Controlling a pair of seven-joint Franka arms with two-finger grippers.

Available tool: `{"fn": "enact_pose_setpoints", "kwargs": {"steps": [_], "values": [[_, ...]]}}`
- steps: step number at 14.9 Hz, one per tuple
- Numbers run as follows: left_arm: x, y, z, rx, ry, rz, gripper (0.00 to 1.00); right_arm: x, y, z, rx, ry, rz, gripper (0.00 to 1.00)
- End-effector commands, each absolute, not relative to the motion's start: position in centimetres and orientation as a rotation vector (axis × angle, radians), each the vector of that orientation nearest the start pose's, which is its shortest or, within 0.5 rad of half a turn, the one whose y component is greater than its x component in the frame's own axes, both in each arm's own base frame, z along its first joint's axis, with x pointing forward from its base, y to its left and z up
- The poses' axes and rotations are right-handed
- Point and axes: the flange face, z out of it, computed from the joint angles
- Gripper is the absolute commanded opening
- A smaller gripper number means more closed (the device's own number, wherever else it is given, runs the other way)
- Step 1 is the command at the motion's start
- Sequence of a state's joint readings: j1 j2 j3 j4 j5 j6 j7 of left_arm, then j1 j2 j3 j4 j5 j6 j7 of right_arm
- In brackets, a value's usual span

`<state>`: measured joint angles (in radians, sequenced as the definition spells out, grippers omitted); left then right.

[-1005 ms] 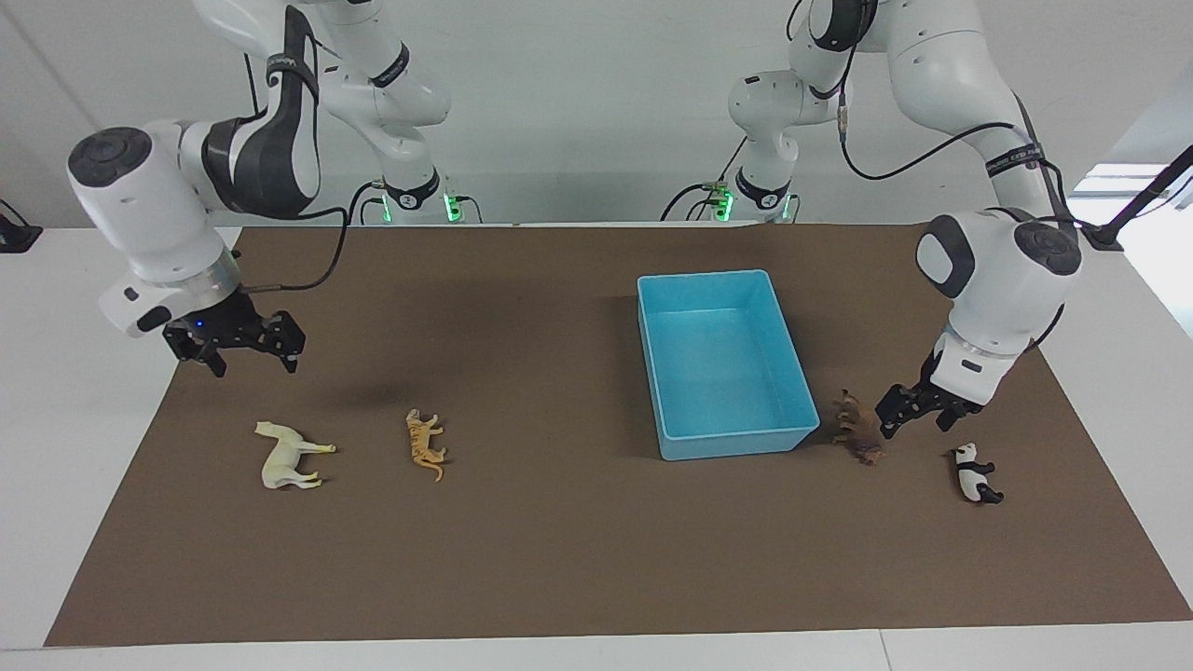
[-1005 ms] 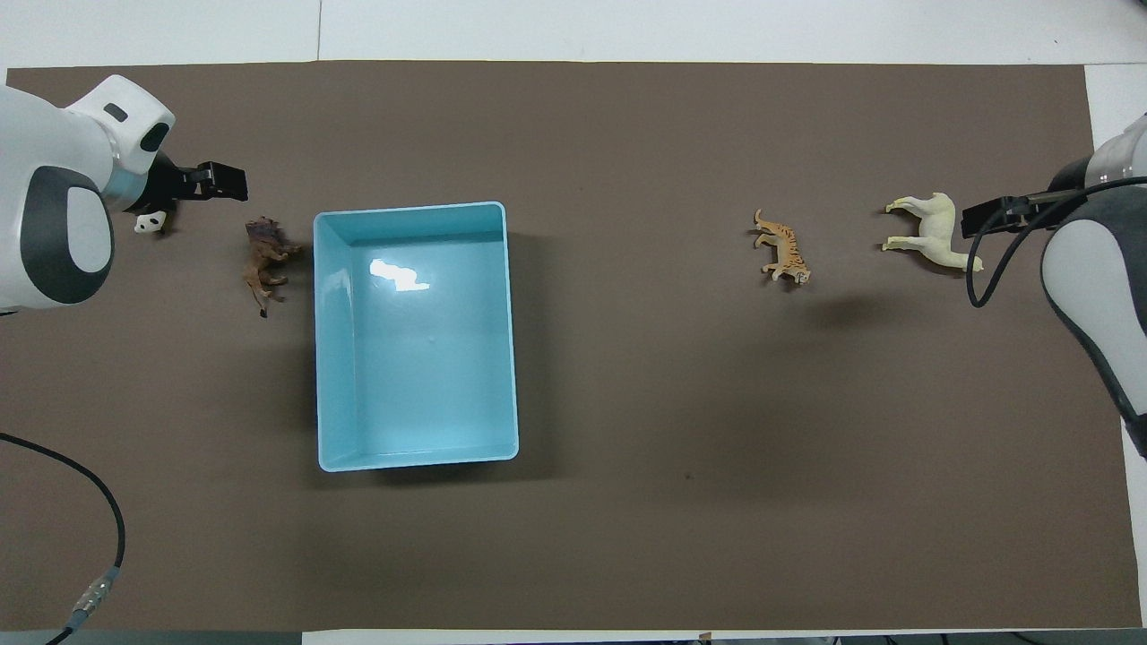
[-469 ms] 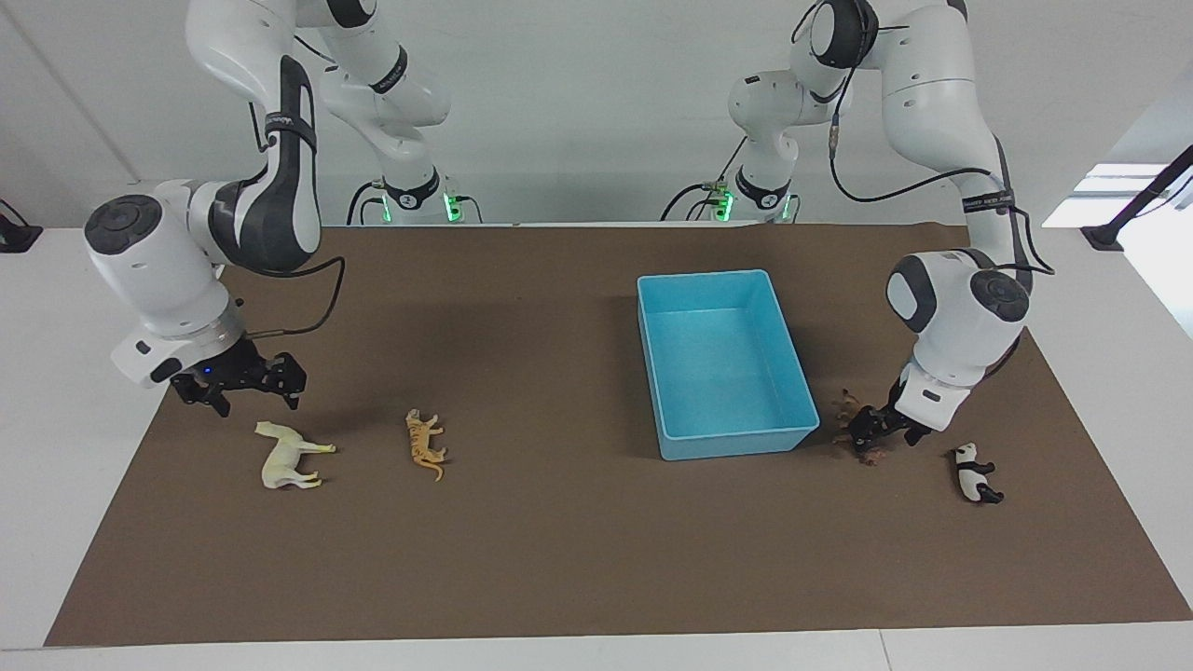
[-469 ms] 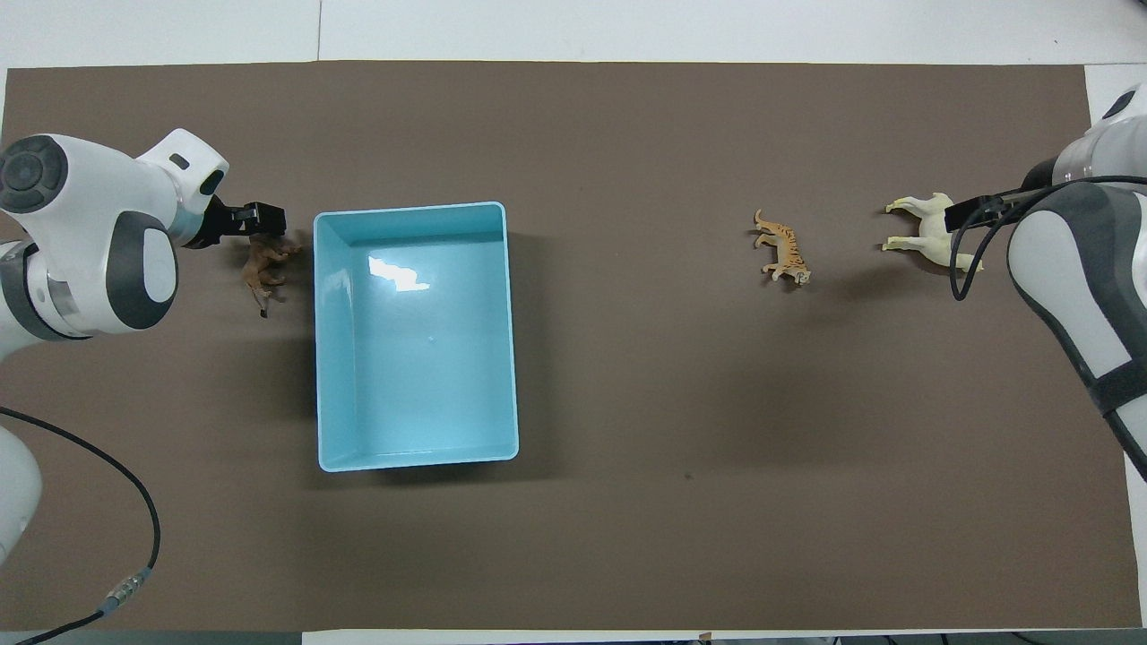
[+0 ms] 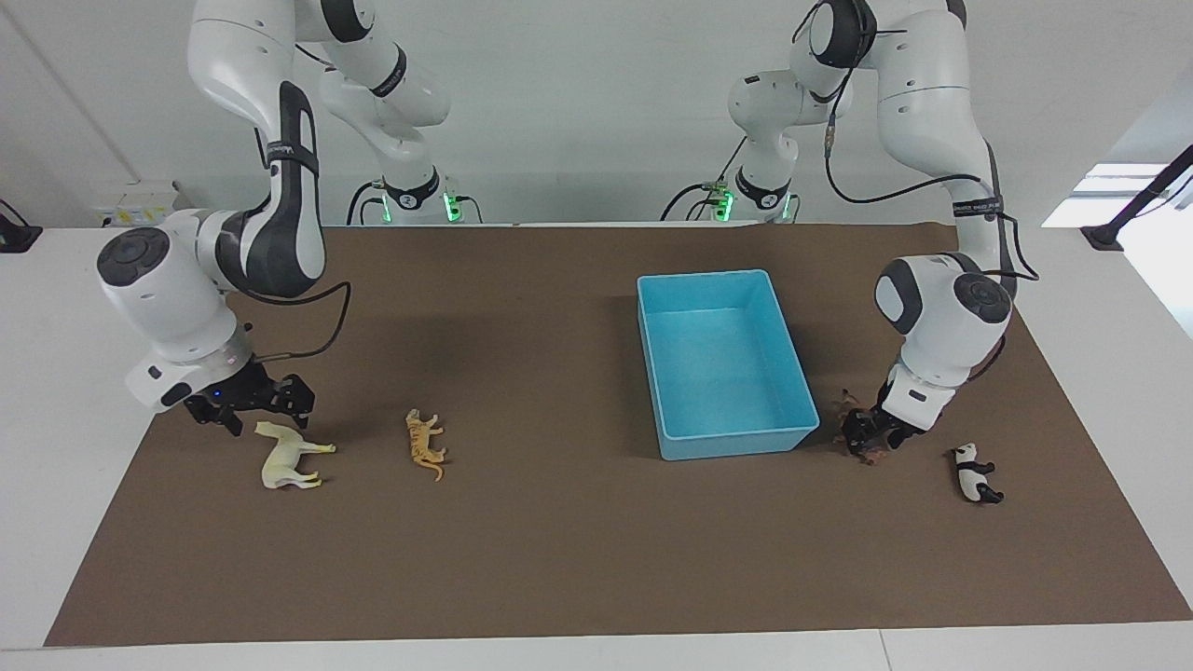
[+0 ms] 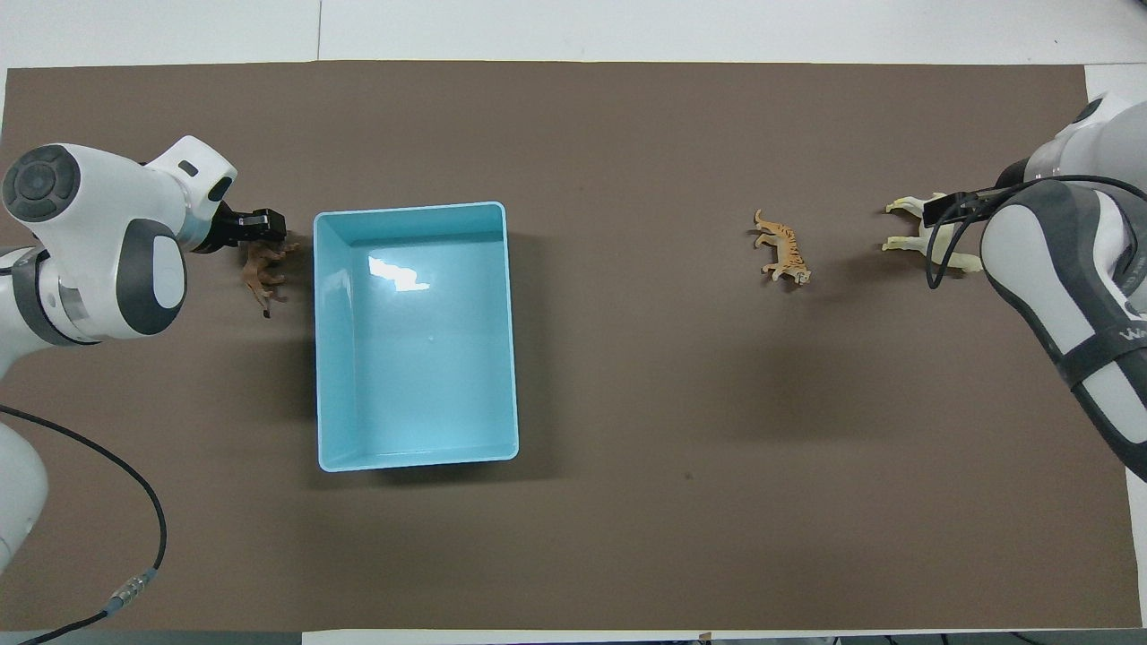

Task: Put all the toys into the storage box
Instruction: 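Lift the brown horse with the left gripper and drop it into the box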

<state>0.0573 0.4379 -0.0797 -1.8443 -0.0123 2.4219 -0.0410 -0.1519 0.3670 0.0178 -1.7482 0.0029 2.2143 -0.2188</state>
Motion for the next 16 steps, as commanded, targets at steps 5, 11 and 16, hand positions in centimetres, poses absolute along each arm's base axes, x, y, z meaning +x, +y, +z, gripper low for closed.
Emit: {"fn": "enact_pose_setpoints", "kwargs": {"steps": [5, 11, 16], "values": [[67.8, -0.6, 36.3, -3.182, -0.078, -0.154, 0.00, 67.2, -9.3, 33.9, -3.139, -0.098, -0.233, 1.00], [66.5, -9.0, 48.2, -3.214, -0.284, 0.045, 0.00, 67.1, -9.3, 31.5, -3.140, -0.106, -0.223, 1.00], [61.1, -22.2, 46.2, -3.196, -0.412, -0.003, 0.00, 66.5, -9.6, 29.1, -3.141, -0.126, -0.216, 1.00]]}}
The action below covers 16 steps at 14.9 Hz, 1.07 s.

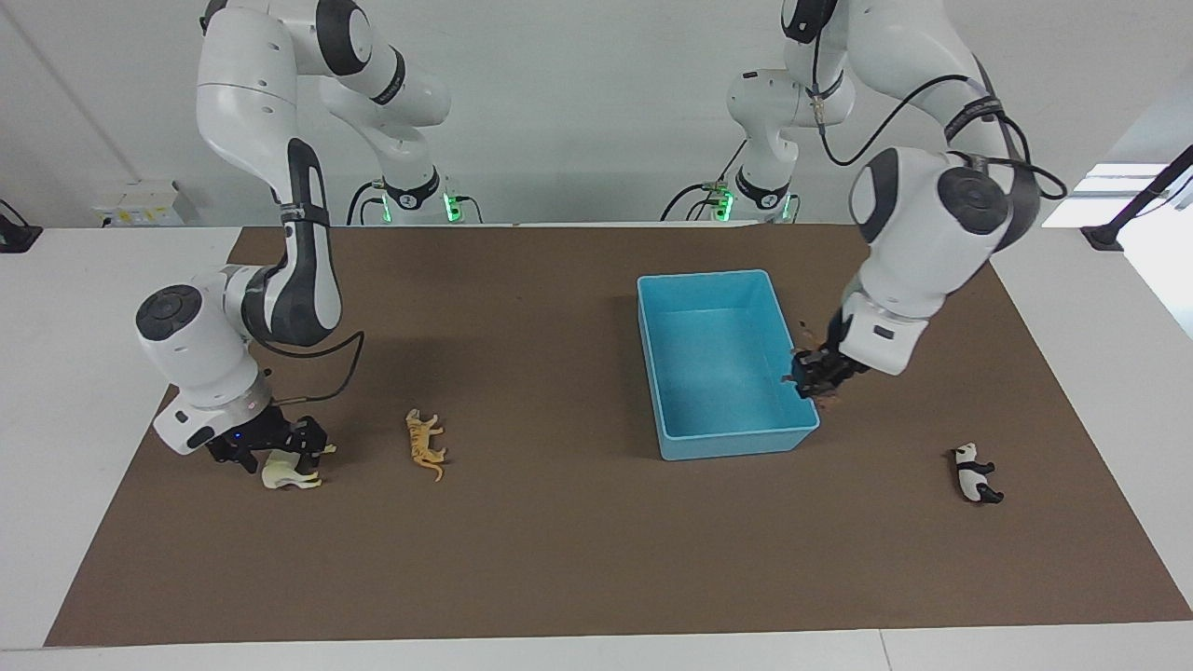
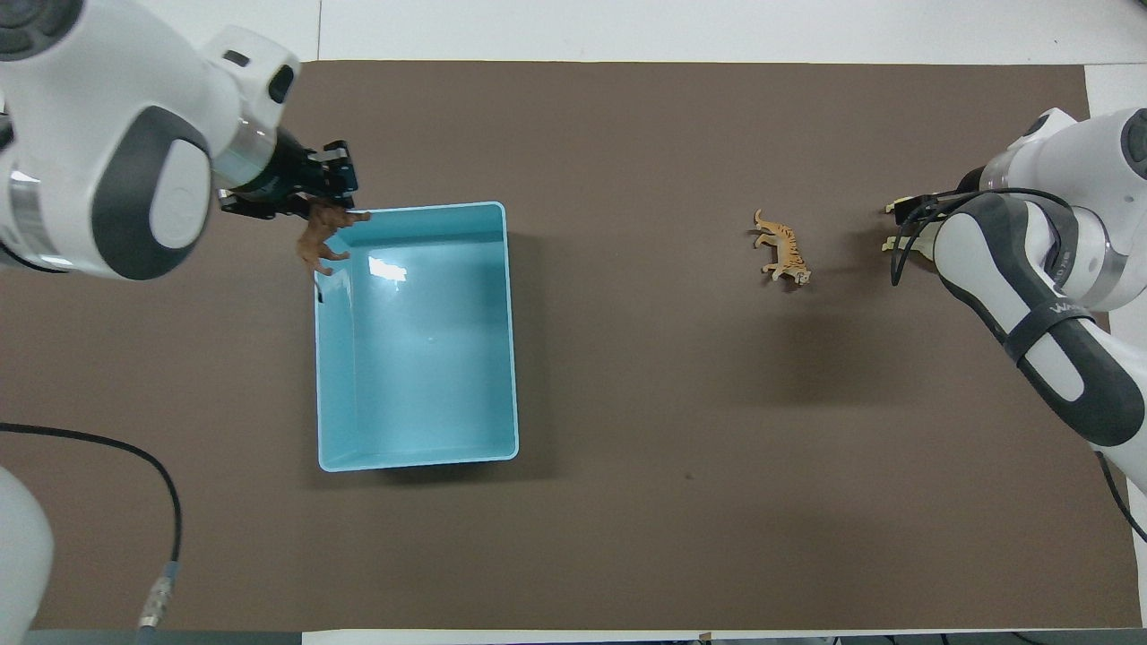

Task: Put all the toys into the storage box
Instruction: 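Lift the brown horse with the left gripper and drop it into the box, then move the left gripper to the panda while the right gripper grasps the llama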

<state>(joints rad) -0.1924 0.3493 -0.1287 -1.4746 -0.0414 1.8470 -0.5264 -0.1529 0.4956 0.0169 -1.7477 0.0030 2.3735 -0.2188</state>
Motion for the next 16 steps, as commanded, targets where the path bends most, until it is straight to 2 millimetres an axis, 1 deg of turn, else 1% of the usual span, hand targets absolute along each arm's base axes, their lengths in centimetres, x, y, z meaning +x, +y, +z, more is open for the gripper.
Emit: {"fn": "enact_pose_setpoints", "kwargs": {"steps": [1, 2, 3, 4, 5, 6, 7, 8, 9, 10, 11, 12, 13, 14, 15, 16], "values": [[59.9, -22.4, 44.9, -3.199, -0.397, -0.021, 0.00, 66.4, -9.5, 28.9, -3.140, -0.128, -0.209, 1.00], [59.1, -22.2, 43.8, -3.199, -0.381, -0.025, 0.00, 66.3, -9.5, 28.8, -3.139, -0.126, -0.207, 1.00], [59.1, -21.8, 43.7, -3.196, -0.381, -0.023, 0.19, 66.2, -9.5, 28.7, -3.139, -0.126, -0.207, 1.00], [59.1, -21.7, 43.8, -3.194, -0.386, -0.021, 0.68, 65.9, -9.5, 28.4, -3.140, -0.126, -0.221, 0.93], [59.1, -21.7, 44.0, -3.195, -0.386, -0.023, 1.00, 65.8, -9.4, 28.3, -3.141, -0.128, -0.233, 0.65], [59.4, -21.4, 44.6, -3.196, -0.395, -0.030, 1.00, 65.8, -9.4, 28.2, -3.140, -0.126, -0.226, 0.01], [59.8, -20.9, 45.7, -3.196, -0.406, -0.040, 1.00, 65.8, -9.3, 28.2, -3.139, -0.117, -0.231, 0.00], [60.4, -19.8, 46.9, -3.192, -0.417, -0.044, 1.00, 65.9, -9.4, 28.4, -3.139, -0.120, -0.229, 0.00], [61.4, -17.9, 48.0, -3.191, -0.414, -0.056, 1.00, 65.9, -9.4, 28.4, -3.139, -0.120, -0.229, 0.00], [62.7, -15.3, 48.9, -3.198, -0.387, -0.088, 1.00, 66.0, -9.4, 28.5, -3.140, -0.124, -0.224, 0.00], [65.0, -8.6, 48.9, -3.210, -0.197, -0.197, 1.00, 66.3, -8.6, 30.5, -3.141, -0.152, -0.242, 0.00], [66.1, -4.8, 48.9, -3.190, -0.120, -0.284, 1.00, 66.5, -8.0, 31.9, -3.139, -0.155, -0.221, 0.00], [67.1, -1.6, 47.6, -3.160, -0.063, -0.325, 1.00, 67.0, -6.3, 34.1, -3.134, -0.181, -0.192, 0.00], [67.9, 0.7, 46.3, -3.127, -0.015, -0.358, 1.00, 67.2, -4.3, 37.0, -3.134, -0.176, -0.144, 0.00], [68.5, 2.7, 44.9, -3.110, 0.003, -0.383, 1.00, 67.6, -2.1, 40.7, -3.135, -0.146, -0.107, 0.00], [69.0, 3.6, 43.7, -3.102, 0.031, -0.399, 1.00, 67.9, 1.7, 44.0, -3.140, -0.121, -0.061, 0.00]]}}
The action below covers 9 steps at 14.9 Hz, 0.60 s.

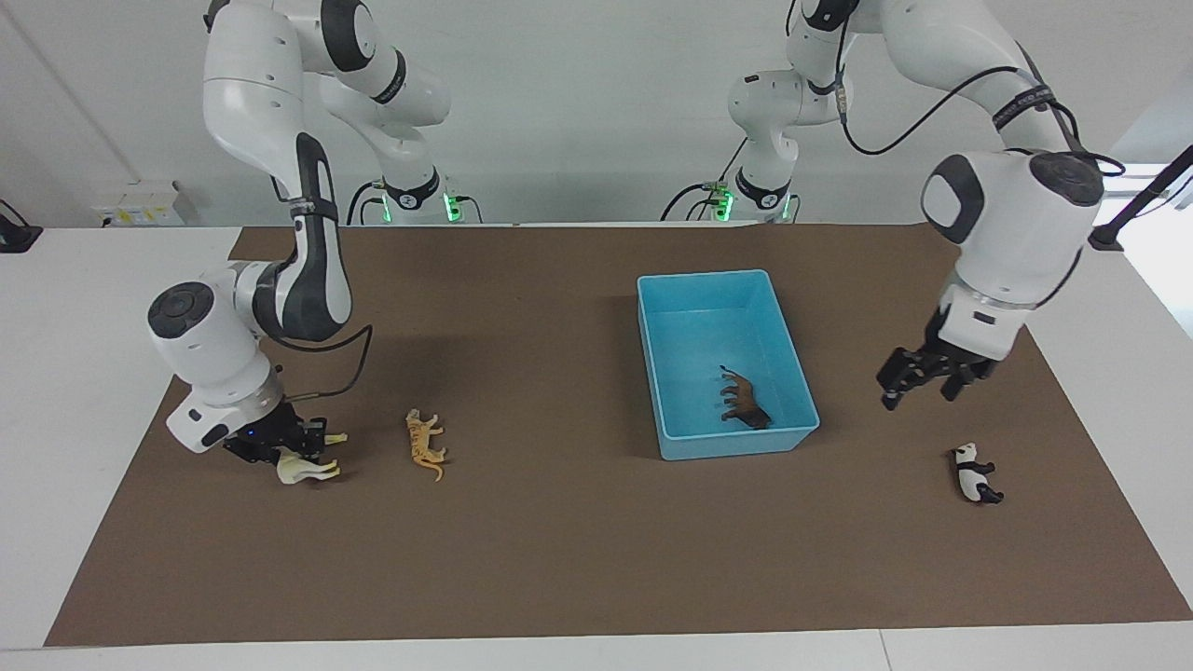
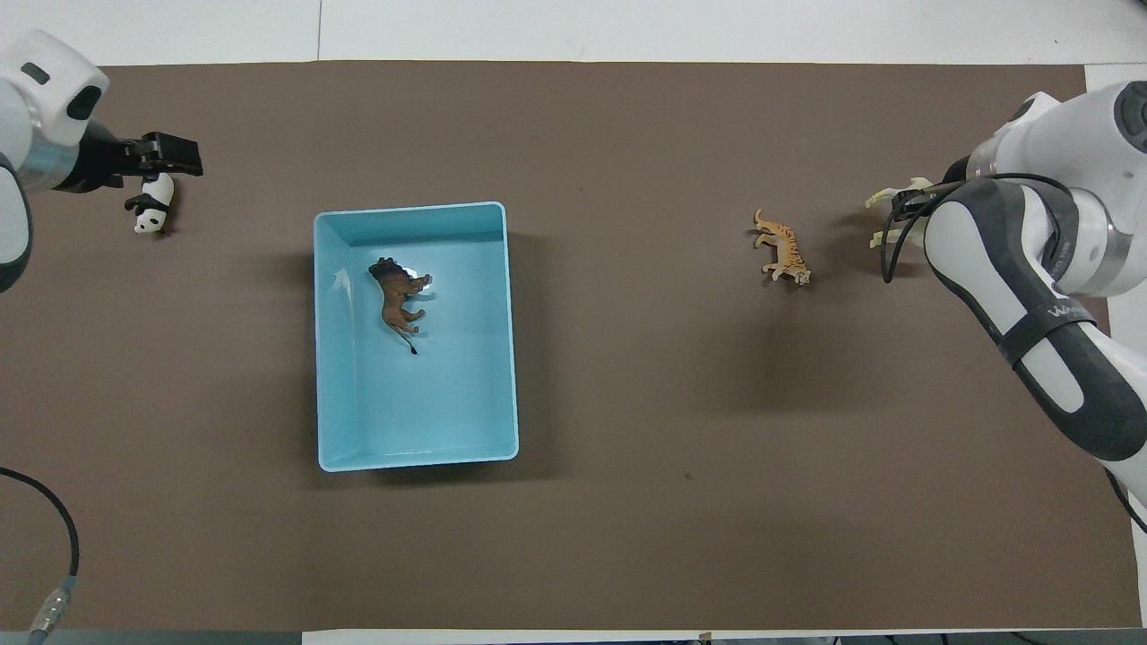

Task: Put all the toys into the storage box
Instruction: 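Move the left gripper to the panda while the right gripper grasps the llama, then carry the cream llama with the right gripper and release it in the box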

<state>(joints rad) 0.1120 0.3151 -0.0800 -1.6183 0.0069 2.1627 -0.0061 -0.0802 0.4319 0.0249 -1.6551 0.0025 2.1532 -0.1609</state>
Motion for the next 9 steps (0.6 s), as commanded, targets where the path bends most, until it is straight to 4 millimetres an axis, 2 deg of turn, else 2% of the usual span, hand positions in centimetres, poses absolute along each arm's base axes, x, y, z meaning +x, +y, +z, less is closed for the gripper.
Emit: {"fn": "enact_pose_setpoints", "kwargs": {"steps": [1, 2, 4, 5, 7, 9], "values": [[69.3, 4.9, 43.1, -3.078, 0.096, -0.411, 1.00, 67.8, 6.2, 46.9, -3.148, -0.085, -0.018, 0.00], [69.6, 6.3, 41.7, -3.050, 0.174, -0.405, 1.00, 67.8, 10.6, 49.4, -3.166, -0.020, -0.024, 0.00], [70.5, 7.9, 39.0, -2.995, 0.242, -0.414, 1.00, 67.1, 20.3, 52.1, -3.157, 0.050, -0.083, 0.00], [70.6, 10.3, 38.0, -2.965, 0.223, -0.436, 1.00, 66.1, 24.8, 52.5, -3.137, 0.033, -0.115, 0.00], [71.2, 11.3, 35.9, -2.904, 0.269, -0.490, 1.00, 62.8, 33.2, 52.6, -3.092, -0.015, -0.145, 0.00], [71.3, 12.6, 33.6, -2.889, 0.288, -0.458, 1.00, 59.7, 40.8, 49.8, -3.083, -0.041, -0.140, 0.00]]}}
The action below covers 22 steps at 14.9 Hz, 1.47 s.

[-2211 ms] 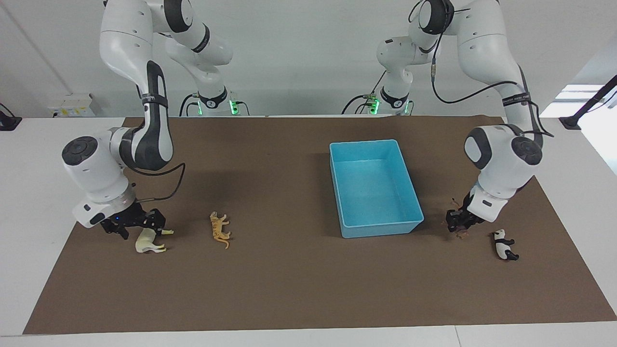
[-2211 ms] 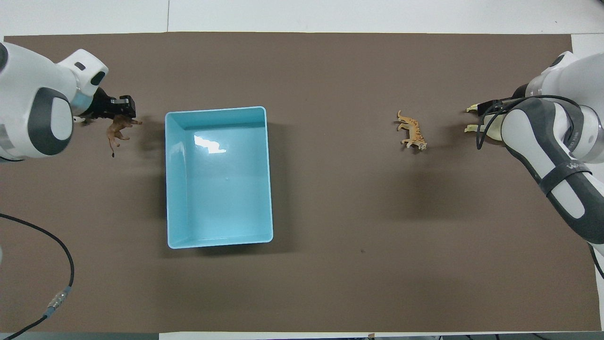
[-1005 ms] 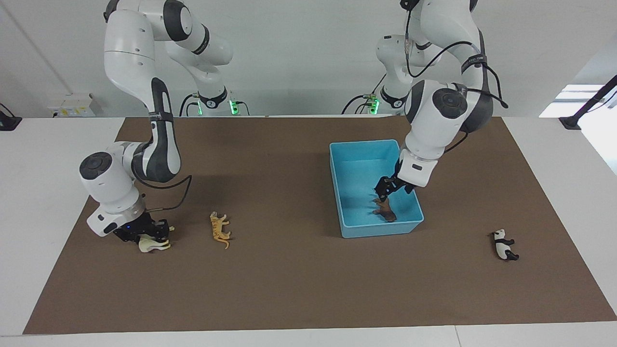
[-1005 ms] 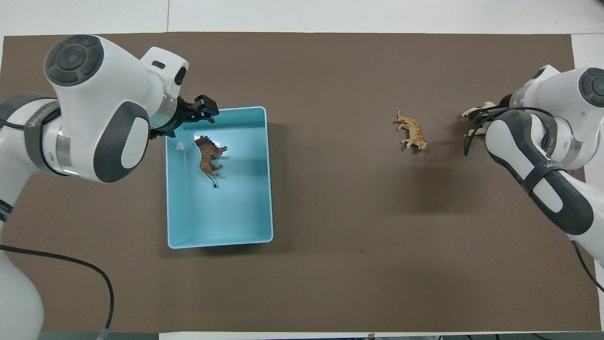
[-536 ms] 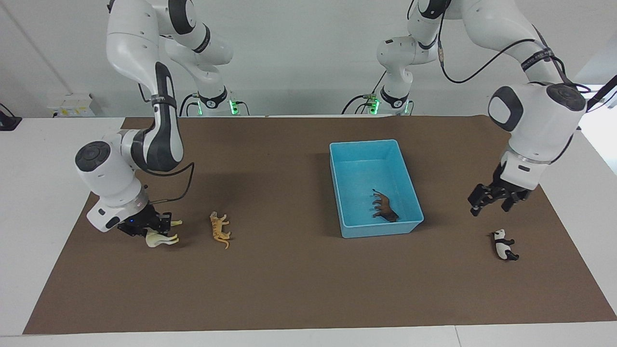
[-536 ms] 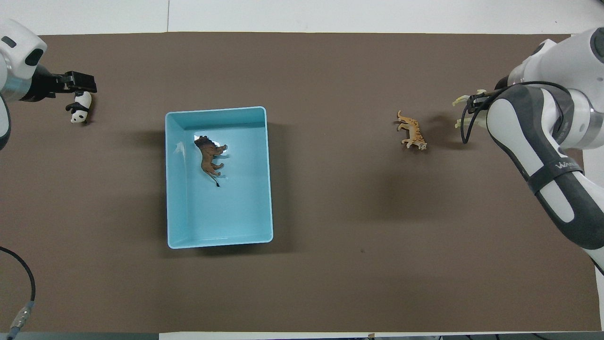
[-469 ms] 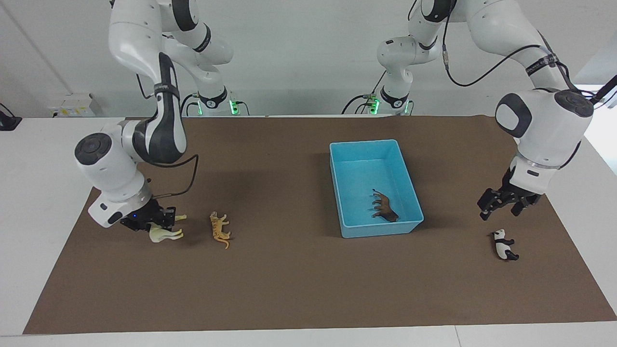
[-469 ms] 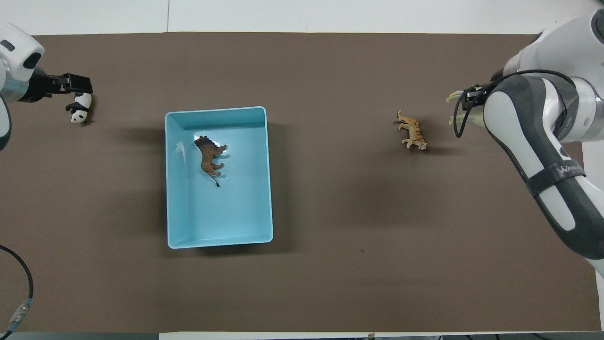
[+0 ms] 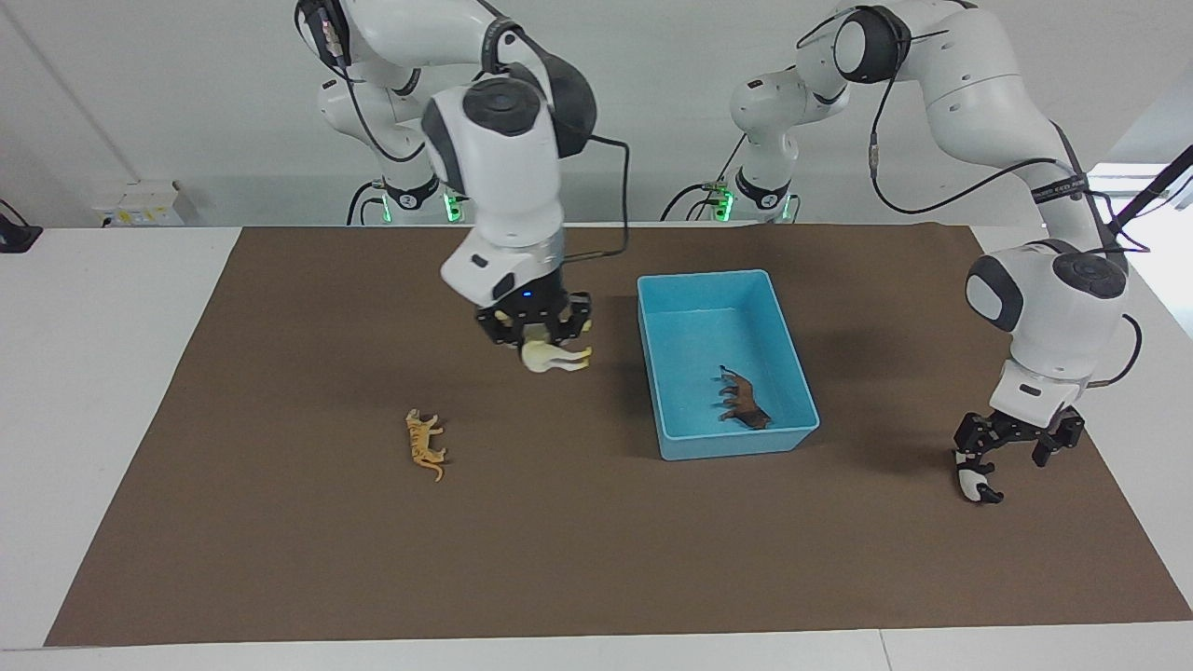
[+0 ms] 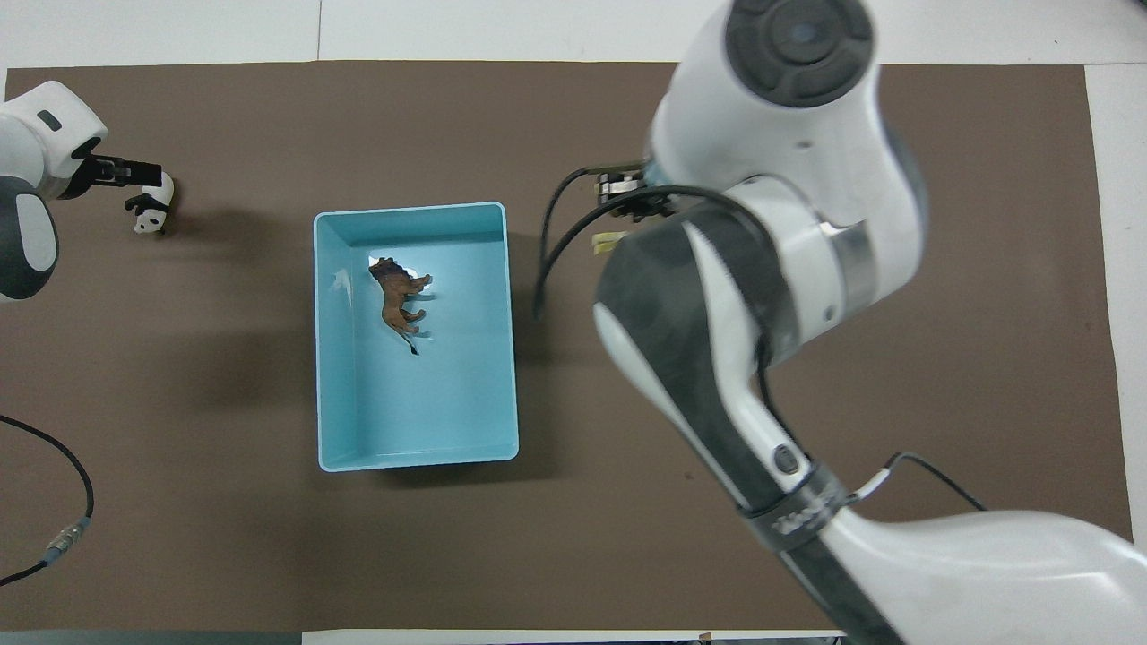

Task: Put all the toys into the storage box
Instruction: 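Carry the cream llama with the right gripper and release it in the box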

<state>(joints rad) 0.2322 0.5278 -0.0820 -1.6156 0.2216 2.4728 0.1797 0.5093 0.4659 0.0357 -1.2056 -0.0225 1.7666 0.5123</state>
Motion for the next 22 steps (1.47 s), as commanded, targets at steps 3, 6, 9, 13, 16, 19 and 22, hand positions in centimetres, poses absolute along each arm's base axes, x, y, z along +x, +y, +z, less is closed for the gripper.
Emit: {"fn": "enact_pose_setpoints", "kwargs": {"steps": [3, 6, 9, 13, 16, 19, 22], "values": [[71.7, 11.7, 32.1, -2.897, 0.296, -0.508, 1.00, 57.6, 47.7, 44.2, -3.059, -0.061, -0.161, 0.00], [71.4, 10.4, 31.3, -2.930, 0.294, -0.480, 1.00, 54.9, 52.5, 41.0, -3.038, -0.089, -0.181, 0.00], [70.1, 11.1, 30.0, -2.940, 0.287, -0.429, 1.00, 52.5, 55.2, 39.8, -3.011, 0.000, -0.193, 0.89], [69.4, 10.3, 29.5, -2.949, 0.296, -0.398, 1.00, 52.1, 55.0, 40.7, -3.034, 0.185, -0.128, 1.00], [69.2, 10.3, 29.4, -2.951, 0.295, -0.386, 0.87, 55.3, 50.2, 44.4, -3.067, 0.296, -0.127, 1.00], [69.1, 10.5, 29.4, -2.953, 0.287, -0.367, 0.34, 60.0, 42.9, 47.3, -3.114, 0.268, -0.208, 1.00], [69.5, 10.6, 30.1, -2.959, 0.242, -0.367, 0.00, 64.2, 35.8, 47.4, -3.142, 0.264, -0.222, 1.00]]}}
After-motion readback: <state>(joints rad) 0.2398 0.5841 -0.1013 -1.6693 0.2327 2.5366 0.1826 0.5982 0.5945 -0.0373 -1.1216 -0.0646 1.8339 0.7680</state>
